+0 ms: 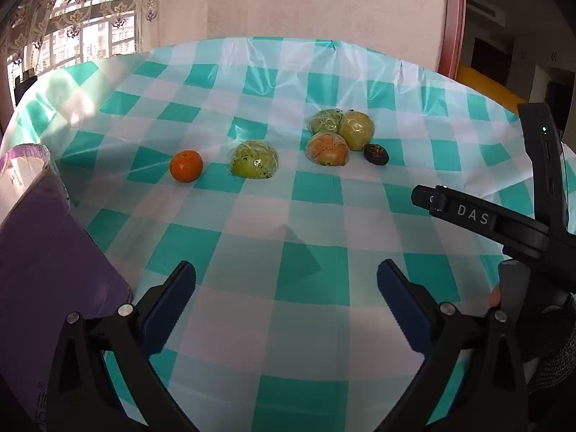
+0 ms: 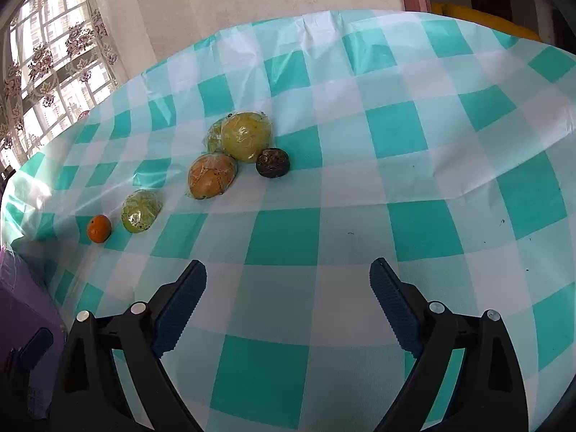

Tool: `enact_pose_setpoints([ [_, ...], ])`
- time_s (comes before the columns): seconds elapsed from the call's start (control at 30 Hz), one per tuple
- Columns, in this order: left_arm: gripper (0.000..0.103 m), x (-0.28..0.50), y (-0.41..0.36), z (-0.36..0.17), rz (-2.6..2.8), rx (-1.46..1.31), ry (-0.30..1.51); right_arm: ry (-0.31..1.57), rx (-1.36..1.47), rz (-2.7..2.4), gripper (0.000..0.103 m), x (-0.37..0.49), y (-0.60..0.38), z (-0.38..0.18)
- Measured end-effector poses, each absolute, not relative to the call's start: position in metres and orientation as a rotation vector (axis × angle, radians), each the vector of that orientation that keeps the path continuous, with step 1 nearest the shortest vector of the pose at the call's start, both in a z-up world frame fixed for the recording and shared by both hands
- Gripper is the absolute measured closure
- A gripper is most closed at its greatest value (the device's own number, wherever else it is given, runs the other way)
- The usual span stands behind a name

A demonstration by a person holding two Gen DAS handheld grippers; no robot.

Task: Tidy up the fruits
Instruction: 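Move both tools back toward the remaining fruits on the cloth, then close the right tool on a dark brown fruit while the left tool approaches the wrapped cabbage, then grasp the plastic-wrapped green cabbage with the left tool while the right tool holds the brown fruit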

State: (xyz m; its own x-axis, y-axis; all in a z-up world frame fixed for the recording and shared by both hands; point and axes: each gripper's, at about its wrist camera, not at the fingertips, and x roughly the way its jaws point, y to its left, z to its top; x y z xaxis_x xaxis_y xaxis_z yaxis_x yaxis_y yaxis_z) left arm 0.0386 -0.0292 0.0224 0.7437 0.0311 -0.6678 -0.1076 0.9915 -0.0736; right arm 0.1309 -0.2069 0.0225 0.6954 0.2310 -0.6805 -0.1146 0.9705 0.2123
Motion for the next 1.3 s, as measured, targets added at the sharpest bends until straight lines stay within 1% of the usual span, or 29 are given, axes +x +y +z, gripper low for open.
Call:
enact_pose_setpoints([
  [0.07,0.002,0.063,-0.022,0.014,0.074,-0.154,0.773,0.795,0.102,0.196,0.016,0.153,-0.2,0.022],
  [0.1,0.002,0.072,-0.018,0.014,0.074,-0.179,0.773,0.812,0.072,0.199,0.021,0.164,-0.194,0.021],
  [0.27,0.002,0.105,-0.005,0.015,0.077,-0.237,0.77,0.869,0.073,0.221,0.029,0.214,-0.179,0.014],
  [0.4,0.002,0.126,0.005,0.012,0.115,-0.256,0.791,0.893,0.04,0.225,0.04,0.243,-0.166,0.01],
  [0.53,0.002,0.143,0.012,0.011,0.152,-0.253,0.809,0.906,-0.042,0.206,0.043,0.256,-0.149,0.008],
  [0.57,0.002,0.148,0.013,0.011,0.158,-0.25,0.807,0.907,-0.066,0.188,0.045,0.257,-0.146,0.008],
  [0.63,0.002,0.157,0.015,0.011,0.17,-0.245,0.811,0.897,-0.093,0.181,0.054,0.255,-0.14,0.008],
  [0.7,0.002,0.168,0.018,0.011,0.184,-0.247,0.817,0.892,-0.098,0.194,0.067,0.253,-0.137,0.009],
  [0.9,0.002,0.202,0.026,0.009,0.219,-0.255,0.839,0.893,0.031,0.229,0.067,0.254,-0.153,0.01],
  [1.0,0.002,0.219,0.025,0.007,0.231,-0.228,0.866,0.892,0.047,0.233,0.067,0.253,-0.16,0.01],
  [1.03,0.005,0.223,0.025,0.007,0.236,-0.217,0.868,0.892,0.05,0.234,0.067,0.252,-0.161,0.01],
  [1.1,0.021,0.231,0.023,0.004,0.24,-0.195,0.899,0.891,0.074,0.238,0.067,0.253,-0.166,0.009],
  [1.13,0.033,0.233,0.021,0.003,0.258,-0.165,0.904,0.891,0.088,0.24,0.067,0.252,-0.172,0.01],
  [1.17,0.039,0.234,0.018,0.003,0.251,-0.147,0.902,0.891,0.096,0.239,0.067,0.252,-0.176,0.011],
  [1.3,0.04,0.233,0.022,0.005,0.235,-0.173,0.889,0.89,0.077,0.225,0.067,0.252,-0.174,0.012],
])
